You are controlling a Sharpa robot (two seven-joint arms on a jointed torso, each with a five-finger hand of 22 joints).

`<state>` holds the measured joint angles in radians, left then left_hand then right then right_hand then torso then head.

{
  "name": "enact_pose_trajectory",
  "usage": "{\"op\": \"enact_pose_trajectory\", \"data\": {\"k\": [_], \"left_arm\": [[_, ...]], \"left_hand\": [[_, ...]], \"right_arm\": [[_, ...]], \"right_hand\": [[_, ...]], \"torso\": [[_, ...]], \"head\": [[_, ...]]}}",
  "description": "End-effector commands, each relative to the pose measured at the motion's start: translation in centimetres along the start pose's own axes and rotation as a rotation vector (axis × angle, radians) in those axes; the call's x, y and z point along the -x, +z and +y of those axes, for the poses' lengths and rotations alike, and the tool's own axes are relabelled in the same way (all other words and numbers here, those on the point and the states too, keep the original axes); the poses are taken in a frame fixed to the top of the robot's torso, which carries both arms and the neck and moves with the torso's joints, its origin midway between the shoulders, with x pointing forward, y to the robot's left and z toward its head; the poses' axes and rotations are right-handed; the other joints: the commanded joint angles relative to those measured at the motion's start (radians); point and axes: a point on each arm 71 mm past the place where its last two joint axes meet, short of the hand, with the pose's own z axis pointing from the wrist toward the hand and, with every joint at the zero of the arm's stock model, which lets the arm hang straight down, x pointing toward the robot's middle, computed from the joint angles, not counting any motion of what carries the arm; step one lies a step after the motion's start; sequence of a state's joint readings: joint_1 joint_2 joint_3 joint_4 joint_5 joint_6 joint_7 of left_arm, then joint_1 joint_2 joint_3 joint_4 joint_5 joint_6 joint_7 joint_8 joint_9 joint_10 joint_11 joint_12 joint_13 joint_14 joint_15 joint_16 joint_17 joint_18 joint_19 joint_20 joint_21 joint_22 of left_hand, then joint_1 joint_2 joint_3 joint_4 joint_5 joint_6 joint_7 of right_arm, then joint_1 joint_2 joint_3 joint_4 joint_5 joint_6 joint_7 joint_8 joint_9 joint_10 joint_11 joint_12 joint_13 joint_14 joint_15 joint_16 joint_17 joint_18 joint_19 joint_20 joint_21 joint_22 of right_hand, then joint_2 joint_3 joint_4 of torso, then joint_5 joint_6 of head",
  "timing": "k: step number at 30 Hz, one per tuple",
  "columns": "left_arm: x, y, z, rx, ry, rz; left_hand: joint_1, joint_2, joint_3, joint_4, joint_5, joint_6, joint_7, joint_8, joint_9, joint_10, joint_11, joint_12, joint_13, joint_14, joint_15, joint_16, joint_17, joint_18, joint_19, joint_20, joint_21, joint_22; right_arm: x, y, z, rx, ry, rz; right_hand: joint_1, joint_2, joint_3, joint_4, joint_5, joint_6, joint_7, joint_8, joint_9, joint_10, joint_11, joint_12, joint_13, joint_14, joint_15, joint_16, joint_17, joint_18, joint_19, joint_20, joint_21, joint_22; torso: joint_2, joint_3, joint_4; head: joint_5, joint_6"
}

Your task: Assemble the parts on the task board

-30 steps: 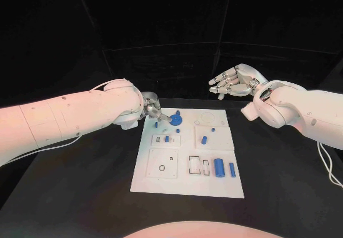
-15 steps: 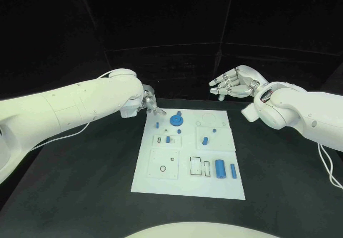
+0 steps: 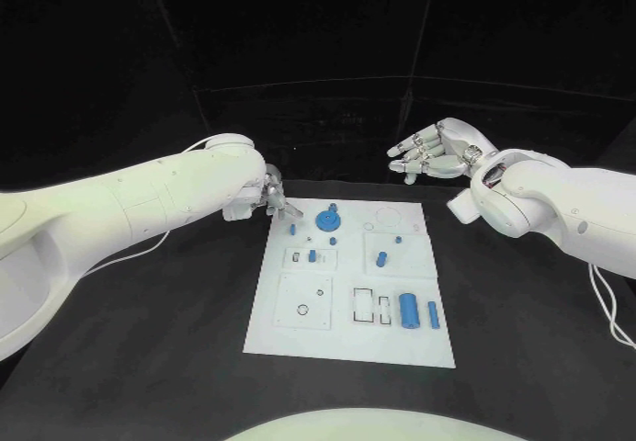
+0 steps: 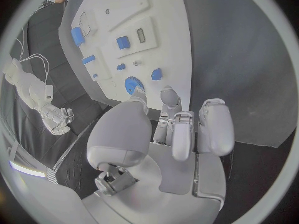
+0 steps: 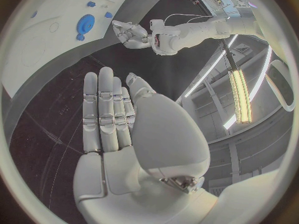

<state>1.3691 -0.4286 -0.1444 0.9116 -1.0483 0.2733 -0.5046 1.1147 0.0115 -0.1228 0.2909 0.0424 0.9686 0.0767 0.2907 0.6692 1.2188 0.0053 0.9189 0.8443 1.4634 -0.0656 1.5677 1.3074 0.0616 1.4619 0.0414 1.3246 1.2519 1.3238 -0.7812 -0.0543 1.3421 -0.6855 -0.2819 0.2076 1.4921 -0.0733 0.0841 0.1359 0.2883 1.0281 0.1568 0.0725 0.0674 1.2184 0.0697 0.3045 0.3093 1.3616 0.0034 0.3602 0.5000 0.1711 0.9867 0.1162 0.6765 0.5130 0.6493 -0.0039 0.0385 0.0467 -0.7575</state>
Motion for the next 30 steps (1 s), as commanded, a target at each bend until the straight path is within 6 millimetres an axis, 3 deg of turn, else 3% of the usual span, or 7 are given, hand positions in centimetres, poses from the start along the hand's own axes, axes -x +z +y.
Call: {"op": "enact_pose_trajectory", "data": {"k": [1,18,30], "left_arm": [[-0.1,0.2,-0.1,-0.013,0.015,0.01],[-1.2,1.1,-0.5,-0.015,0.023,0.046],[-1.4,1.4,-0.5,-0.009,0.022,0.054]], "left_hand": [[-0.007,0.002,-0.009,0.0,0.006,0.009,0.001,0.002,-0.002,0.009,-0.003,0.007,0.003,0.107,0.003,0.003,0.263,0.007,0.01,0.003,0.005,0.003],[0.015,0.012,-0.025,-0.008,0.006,0.033,-0.007,0.014,-0.006,0.018,-0.009,0.018,0.009,0.107,-0.002,0.003,0.263,0.004,0.015,-0.001,0.017,0.019],[0.056,0.026,-0.025,-0.018,0.006,0.04,-0.01,0.019,-0.008,0.021,-0.012,0.02,0.007,0.107,-0.005,0.003,0.263,0.004,0.016,-0.004,0.018,0.022]], "right_arm": [[0.0,0.1,0.2,0.013,0.0,0.004],[-0.3,0.3,0.4,0.018,0.002,0.013],[-0.4,0.4,0.4,0.021,0.003,0.016]], "right_hand": [[-0.008,0.001,0.0,0.005,0.007,0.002,0.001,-0.004,-0.001,0.004,0.001,-0.005,-0.001,0.005,0.002,-0.005,0.001,0.011,0.007,0.001,-0.004,-0.002],[-0.008,0.001,0.002,0.005,0.008,0.001,0.001,-0.004,-0.001,0.004,0.001,-0.005,-0.002,0.006,0.002,-0.006,0.002,0.011,0.007,0.001,-0.005,-0.002],[-0.008,0.002,0.003,0.005,0.009,0.002,0.001,-0.004,-0.001,0.004,0.001,-0.005,-0.002,0.007,0.002,-0.007,0.002,0.011,0.007,0.001,-0.005,-0.002]], "torso": [[-0.001,0.002,0.0012],[-0.002,0.0017,0.0011],[-0.001,0.0018,0.0014]], "head": [[-0.001,0.0],[-0.002,-0.009],[-0.003,-0.006]]}}
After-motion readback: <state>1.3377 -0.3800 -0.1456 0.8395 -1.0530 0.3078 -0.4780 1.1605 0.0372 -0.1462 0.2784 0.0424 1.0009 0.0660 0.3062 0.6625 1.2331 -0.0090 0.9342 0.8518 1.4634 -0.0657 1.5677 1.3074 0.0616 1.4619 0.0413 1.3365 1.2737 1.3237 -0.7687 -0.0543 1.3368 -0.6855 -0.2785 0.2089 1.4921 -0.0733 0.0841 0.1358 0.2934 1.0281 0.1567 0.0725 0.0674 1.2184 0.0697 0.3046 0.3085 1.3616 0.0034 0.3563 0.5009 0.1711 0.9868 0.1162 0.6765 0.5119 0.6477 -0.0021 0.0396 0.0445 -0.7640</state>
